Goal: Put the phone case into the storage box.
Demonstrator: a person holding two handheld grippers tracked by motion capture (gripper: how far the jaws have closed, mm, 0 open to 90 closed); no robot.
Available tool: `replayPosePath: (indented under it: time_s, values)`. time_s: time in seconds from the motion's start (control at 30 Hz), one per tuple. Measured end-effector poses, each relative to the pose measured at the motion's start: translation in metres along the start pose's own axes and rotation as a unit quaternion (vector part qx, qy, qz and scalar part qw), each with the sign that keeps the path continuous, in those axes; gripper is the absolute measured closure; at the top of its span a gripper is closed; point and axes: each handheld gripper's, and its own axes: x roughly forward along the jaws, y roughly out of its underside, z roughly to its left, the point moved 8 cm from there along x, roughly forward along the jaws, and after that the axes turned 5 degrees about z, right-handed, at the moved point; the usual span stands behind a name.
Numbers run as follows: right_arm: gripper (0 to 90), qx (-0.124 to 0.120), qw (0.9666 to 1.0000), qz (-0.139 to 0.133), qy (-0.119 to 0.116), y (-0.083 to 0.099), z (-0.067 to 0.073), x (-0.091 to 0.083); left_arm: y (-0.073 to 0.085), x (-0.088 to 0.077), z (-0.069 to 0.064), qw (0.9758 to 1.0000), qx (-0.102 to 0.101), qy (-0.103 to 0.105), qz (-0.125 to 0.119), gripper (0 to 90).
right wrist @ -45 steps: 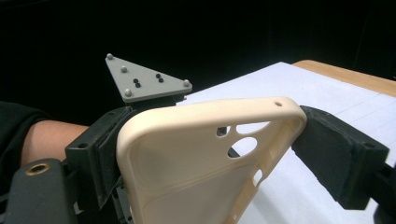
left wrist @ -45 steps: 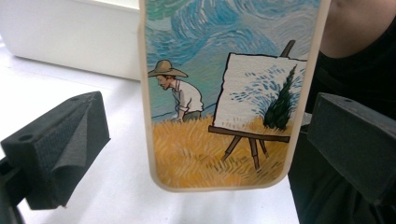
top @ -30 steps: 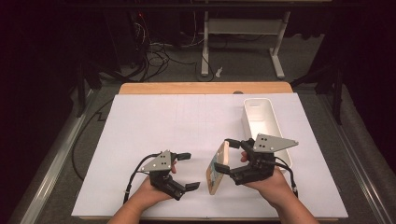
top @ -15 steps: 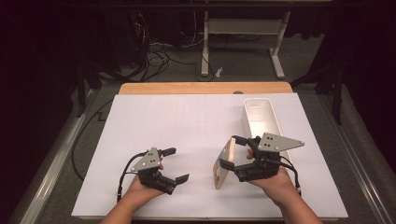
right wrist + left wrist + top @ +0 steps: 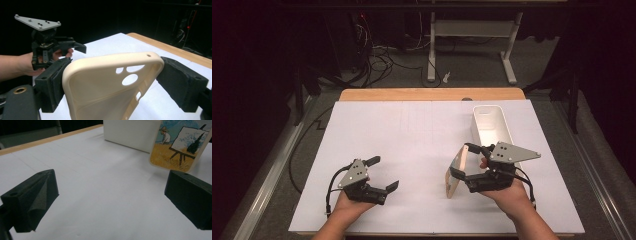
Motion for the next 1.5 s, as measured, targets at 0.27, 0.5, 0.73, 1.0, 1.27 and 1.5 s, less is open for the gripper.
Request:
replayPosePath:
  time_s: [0.27,0.5,0.73,1.0,1.27,1.5]
  values:
    - [14.5,-0.005,0.9993,-0.003,0.036,0.001,-0.011,-0.006,0.008,-0.003,0.014,0.9988,-0.028,-0.041,-0.002,0.2]
    - [14.5,-0.003,0.9981,-0.011,0.06,0.0,-0.02,-0.011,0.013,-0.007,0.023,0.9977,-0.033,-0.059,0.008,0.2]
    - [14.5,-0.001,0.9963,-0.015,0.085,0.0,-0.027,-0.014,0.016,-0.01,0.027,0.9971,-0.039,-0.063,0.012,0.2]
    - [14.5,-0.007,0.9934,-0.025,0.112,-0.004,-0.031,-0.019,0.015,-0.011,0.027,0.9969,-0.043,-0.065,0.006,0.2]
    - [14.6,-0.006,0.9918,-0.047,0.119,-0.013,-0.029,-0.024,0.016,-0.01,0.027,0.997,-0.044,-0.063,0.007,0.2]
    - [14.6,-0.014,0.9903,-0.064,0.122,-0.024,-0.024,-0.029,0.015,-0.011,0.027,0.997,-0.043,-0.065,0.003,0.2]
